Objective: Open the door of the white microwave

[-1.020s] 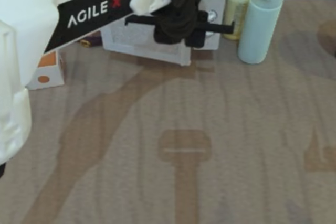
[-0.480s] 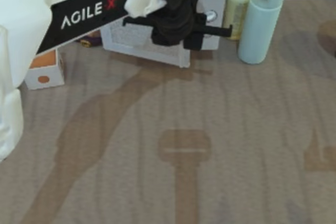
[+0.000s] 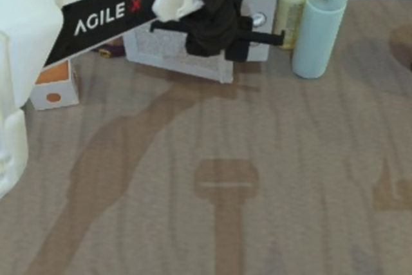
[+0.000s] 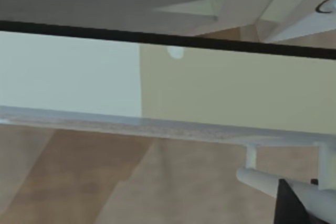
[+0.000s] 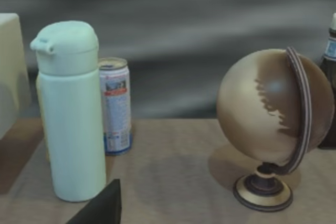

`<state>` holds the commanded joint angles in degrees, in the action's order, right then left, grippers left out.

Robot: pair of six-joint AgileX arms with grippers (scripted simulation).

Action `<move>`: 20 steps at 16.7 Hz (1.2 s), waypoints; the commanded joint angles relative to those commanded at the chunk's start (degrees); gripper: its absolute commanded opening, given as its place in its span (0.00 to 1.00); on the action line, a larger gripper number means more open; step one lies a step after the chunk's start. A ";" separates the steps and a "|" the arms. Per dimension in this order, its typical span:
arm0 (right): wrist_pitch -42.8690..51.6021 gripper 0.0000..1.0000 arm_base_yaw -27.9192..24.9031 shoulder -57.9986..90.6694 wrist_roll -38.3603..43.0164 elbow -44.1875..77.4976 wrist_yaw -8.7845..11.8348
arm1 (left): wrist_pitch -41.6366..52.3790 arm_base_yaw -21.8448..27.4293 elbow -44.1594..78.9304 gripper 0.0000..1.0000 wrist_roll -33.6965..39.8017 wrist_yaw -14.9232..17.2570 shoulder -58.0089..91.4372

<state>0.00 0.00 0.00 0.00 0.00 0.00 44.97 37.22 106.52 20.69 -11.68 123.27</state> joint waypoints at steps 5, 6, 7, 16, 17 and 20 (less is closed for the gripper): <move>0.00 1.00 0.00 0.00 0.00 0.00 0.00 | 0.00 0.00 0.00 0.00 0.00 0.00 0.00; 0.00 1.00 0.00 0.00 0.00 0.00 0.00 | 0.00 0.00 0.00 0.00 0.00 0.00 0.00; 0.00 1.00 0.00 0.00 0.00 0.00 0.00 | 0.00 0.00 0.00 0.00 0.00 0.00 0.00; 0.00 1.00 0.00 0.00 0.00 0.00 0.00 | -1.39 -0.11 -2.62 0.00 -1.69 1.12 -1.71; 0.00 1.00 0.00 0.00 0.00 0.00 0.00 | -1.82 -0.29 -3.48 0.00 -2.39 1.36 -2.28; 0.00 1.00 0.00 0.00 0.00 0.00 0.00 | -2.13 -0.44 -4.26 0.00 -3.01 1.58 -2.70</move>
